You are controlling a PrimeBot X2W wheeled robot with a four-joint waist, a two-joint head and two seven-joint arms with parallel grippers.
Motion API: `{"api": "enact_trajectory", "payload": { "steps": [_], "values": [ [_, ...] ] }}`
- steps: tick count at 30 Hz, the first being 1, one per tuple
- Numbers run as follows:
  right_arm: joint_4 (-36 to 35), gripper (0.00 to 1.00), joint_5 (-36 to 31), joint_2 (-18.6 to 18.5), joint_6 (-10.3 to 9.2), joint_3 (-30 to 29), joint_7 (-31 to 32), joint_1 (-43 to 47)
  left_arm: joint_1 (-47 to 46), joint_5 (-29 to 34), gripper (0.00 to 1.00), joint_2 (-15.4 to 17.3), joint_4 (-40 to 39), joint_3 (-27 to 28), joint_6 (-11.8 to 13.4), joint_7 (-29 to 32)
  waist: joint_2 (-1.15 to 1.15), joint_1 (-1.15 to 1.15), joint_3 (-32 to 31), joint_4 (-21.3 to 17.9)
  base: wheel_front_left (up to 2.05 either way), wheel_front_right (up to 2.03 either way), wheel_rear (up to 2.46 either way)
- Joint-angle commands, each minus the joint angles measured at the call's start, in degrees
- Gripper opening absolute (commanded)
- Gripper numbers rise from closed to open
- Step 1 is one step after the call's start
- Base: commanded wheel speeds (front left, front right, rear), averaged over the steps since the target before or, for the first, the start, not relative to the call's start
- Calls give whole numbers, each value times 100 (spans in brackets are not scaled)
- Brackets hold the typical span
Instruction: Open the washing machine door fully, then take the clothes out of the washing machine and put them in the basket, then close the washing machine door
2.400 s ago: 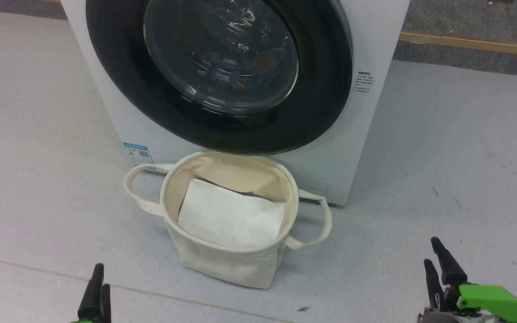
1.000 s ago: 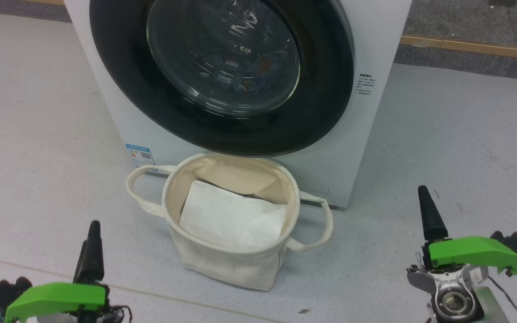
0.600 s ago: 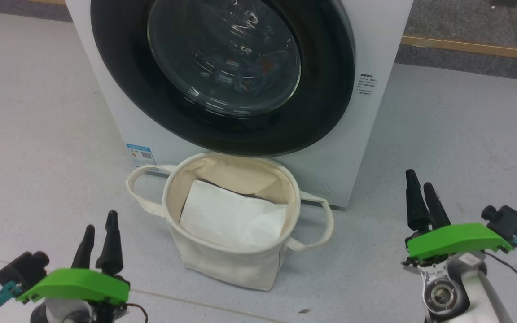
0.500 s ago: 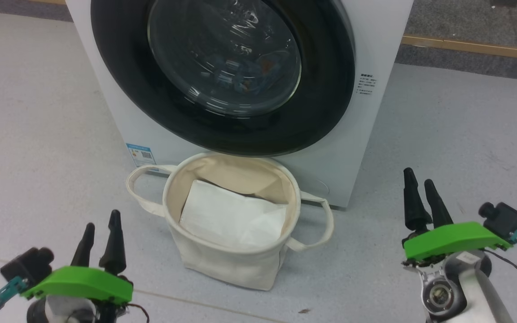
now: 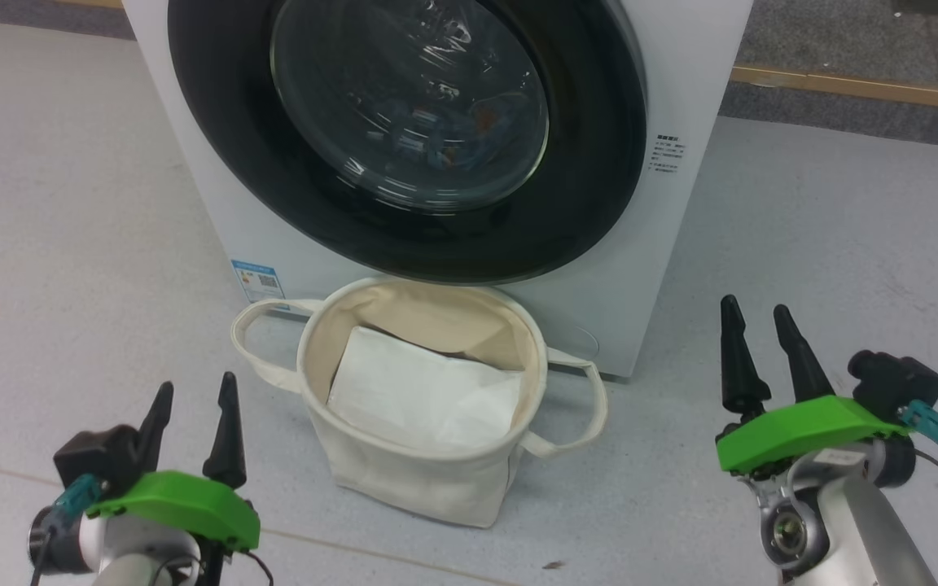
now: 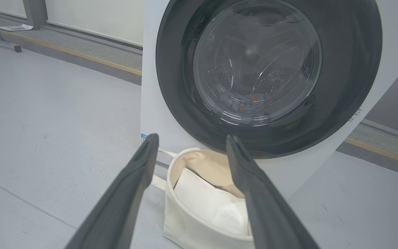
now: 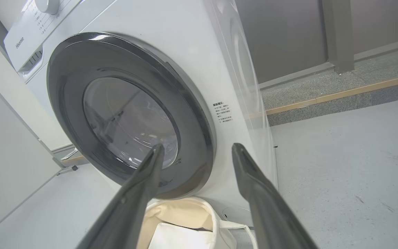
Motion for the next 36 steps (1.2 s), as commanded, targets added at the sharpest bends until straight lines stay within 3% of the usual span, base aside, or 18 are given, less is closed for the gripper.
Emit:
{"api": "enact_trajectory", "payload": {
  "steps": [1, 23, 29, 36],
  "values": [
    [-162, 100, -266, -37, 0, 105, -102, -419, -397, 245, 100, 232, -162, 94, 84, -81, 0, 0, -4, 5, 0, 0, 0],
    [32, 100, -1724, -48, 0, 264, -453, -707, -701, 1120, 100, 518, -180, -210, 331, -495, 0, 0, -42, 37, 0, 0, 0],
    [93, 100, -2050, -52, 0, 325, -554, -783, -752, 1158, 100, 501, -216, -249, 291, -606, 0, 0, -44, 48, 0, 0, 0],
    [183, 100, -1878, -52, 0, 309, -558, -781, -738, 828, 100, 403, -174, -166, 121, -611, 0, 0, -33, 35, 0, 0, 0]
  ]
}}
